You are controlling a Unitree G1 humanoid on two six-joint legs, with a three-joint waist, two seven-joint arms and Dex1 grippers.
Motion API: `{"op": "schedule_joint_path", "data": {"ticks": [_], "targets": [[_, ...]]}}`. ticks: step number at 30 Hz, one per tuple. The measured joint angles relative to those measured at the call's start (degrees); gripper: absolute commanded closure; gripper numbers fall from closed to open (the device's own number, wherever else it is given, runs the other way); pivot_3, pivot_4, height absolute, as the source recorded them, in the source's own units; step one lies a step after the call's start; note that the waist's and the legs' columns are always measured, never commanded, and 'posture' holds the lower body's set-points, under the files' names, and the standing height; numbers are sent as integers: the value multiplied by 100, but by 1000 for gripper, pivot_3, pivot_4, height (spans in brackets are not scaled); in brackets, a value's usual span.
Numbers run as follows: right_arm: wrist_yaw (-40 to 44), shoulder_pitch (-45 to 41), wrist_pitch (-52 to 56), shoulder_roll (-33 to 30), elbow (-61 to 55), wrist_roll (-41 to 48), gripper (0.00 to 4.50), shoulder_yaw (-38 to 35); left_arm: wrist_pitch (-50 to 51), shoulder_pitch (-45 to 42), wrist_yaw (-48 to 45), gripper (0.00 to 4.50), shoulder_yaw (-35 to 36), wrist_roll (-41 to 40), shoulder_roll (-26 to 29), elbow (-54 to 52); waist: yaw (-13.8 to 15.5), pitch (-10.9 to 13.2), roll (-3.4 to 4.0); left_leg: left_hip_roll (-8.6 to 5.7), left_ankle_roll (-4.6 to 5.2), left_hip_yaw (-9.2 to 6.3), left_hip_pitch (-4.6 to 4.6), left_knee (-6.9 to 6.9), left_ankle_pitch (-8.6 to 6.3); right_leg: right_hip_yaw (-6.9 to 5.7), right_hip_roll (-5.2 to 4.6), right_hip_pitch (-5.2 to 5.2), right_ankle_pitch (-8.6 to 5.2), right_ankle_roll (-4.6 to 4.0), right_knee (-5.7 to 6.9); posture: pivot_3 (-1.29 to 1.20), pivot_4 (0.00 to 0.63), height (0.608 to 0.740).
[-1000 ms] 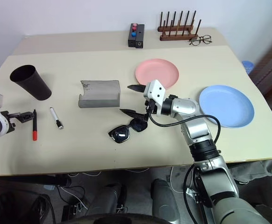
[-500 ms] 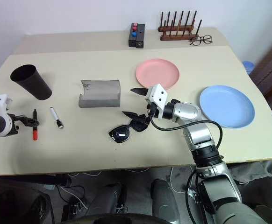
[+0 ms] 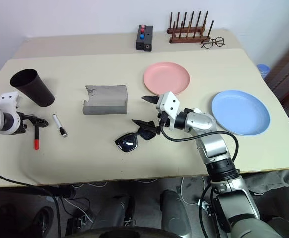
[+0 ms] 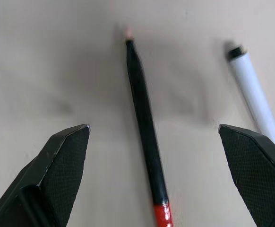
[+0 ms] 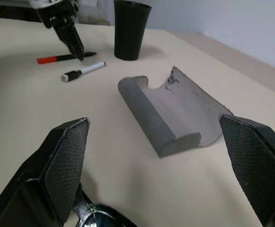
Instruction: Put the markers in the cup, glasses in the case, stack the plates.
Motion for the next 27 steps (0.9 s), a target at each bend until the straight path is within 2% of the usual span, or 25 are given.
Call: {"op": "schedule_joint_path", "data": {"ticks": [6,7,8,15,22,27], "targets": [[-6,0,5,-68,0,0,19,-9,-51,6,-105,0,-101,139,-3,245,-3,0,0,0,1,3,0,1,0,2,1,-4,0,0,6,0,150,740],[-5,0,5,-103,0,1,0,-17,-58,27,-80,540,-71,174,-26,258,0,0,0,0,1,3,0,1,0,2,0,-4,0,0,6,0,150,740],[-5,0,5,-122,0,0,0,-29,-53,34,-49,827,-21,198,-56,277,2,0,0,-1,1,3,0,1,0,2,0,-4,0,0,7,0,150,740],[-12,0,5,-128,1,2,0,-43,-35,133,181,4420,342,344,-200,230,4,0,-1,-2,1,4,2,5,0,2,-2,-4,0,0,17,0,150,740],[-4,-1,4,-130,3,5,0,-43,234,516,-9,4467,337,284,-37,-525,-10,1,-7,-2,1,7,-2,6,0,6,-4,-19,0,0,38,0,150,740],[274,54,199,-322,0,285,0,-128,647,902,-802,4467,233,-330,929,-1997,-9,5,-24,-1,4,11,-7,5,-2,14,-10,-29,-2,-2,44,0,150,740]]}}
